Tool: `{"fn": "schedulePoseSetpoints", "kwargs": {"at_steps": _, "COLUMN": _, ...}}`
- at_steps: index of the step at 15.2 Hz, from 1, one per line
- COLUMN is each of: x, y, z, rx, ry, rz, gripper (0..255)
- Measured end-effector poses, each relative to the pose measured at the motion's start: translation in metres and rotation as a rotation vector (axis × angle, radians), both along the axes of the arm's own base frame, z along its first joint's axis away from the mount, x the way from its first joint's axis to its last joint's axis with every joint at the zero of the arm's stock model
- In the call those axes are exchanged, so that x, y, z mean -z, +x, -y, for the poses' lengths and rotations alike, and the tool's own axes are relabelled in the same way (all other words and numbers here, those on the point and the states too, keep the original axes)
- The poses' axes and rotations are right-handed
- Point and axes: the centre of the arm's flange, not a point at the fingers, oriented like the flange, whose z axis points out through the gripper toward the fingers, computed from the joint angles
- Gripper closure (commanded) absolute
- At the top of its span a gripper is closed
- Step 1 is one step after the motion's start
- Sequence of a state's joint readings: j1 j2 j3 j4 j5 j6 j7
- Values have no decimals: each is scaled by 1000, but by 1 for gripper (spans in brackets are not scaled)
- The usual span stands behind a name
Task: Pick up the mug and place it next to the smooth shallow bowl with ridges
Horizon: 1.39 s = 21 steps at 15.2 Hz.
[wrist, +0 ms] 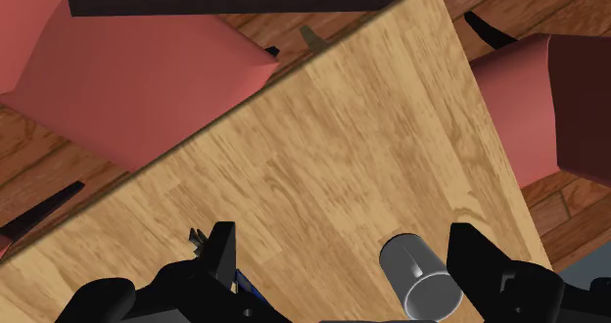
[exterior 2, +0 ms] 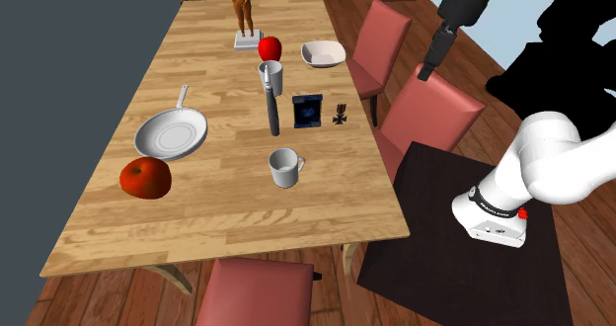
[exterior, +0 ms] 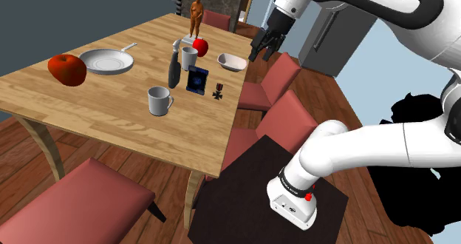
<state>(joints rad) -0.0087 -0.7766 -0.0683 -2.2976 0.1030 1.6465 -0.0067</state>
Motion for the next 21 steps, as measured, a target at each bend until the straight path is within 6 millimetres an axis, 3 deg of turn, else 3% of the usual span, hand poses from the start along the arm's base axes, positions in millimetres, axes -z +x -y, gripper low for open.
{"fn": "schedulePoseSetpoints", "kwargs": {"at_steps": 4, "x": 10, "y": 18, "z": -17, "rx": -3, "ry": -14, "rz": -9, "gripper": 0}}
{"fn": "schedulePoseSetpoints", "kwargs": {"at_steps": 21, "x": 121, "y": 177, "z": -162, "rx": -30, "ry": -121, "rz": -75, "gripper": 0}}
